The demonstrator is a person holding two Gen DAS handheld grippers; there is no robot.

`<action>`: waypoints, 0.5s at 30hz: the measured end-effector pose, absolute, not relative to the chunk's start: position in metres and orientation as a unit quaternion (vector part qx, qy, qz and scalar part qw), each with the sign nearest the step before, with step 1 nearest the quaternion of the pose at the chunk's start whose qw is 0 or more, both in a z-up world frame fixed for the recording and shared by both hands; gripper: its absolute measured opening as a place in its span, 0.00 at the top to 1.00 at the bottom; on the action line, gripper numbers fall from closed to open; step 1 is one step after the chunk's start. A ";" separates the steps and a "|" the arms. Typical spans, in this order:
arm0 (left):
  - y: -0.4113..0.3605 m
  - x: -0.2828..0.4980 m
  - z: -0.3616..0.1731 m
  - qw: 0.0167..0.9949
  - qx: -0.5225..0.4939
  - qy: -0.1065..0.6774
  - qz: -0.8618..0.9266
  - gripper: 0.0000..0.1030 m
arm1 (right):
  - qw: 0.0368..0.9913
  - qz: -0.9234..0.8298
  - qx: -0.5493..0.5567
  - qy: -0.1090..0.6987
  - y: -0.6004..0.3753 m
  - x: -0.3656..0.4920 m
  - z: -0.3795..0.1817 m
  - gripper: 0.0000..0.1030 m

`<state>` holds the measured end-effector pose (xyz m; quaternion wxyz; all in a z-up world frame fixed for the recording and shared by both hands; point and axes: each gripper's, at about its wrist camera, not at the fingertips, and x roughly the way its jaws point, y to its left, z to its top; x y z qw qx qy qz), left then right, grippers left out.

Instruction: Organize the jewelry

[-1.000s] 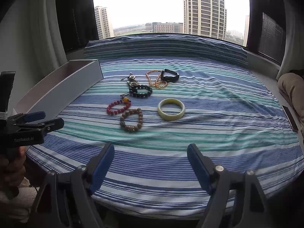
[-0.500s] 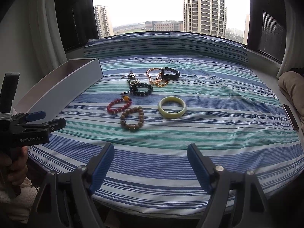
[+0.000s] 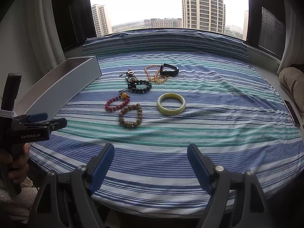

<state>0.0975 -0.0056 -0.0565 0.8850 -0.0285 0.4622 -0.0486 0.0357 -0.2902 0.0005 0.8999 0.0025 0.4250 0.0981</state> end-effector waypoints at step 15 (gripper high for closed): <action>-0.086 0.269 -0.098 0.779 -0.119 0.586 -0.191 0.44 | 0.897 0.068 0.065 0.431 -0.337 0.034 -0.012 0.22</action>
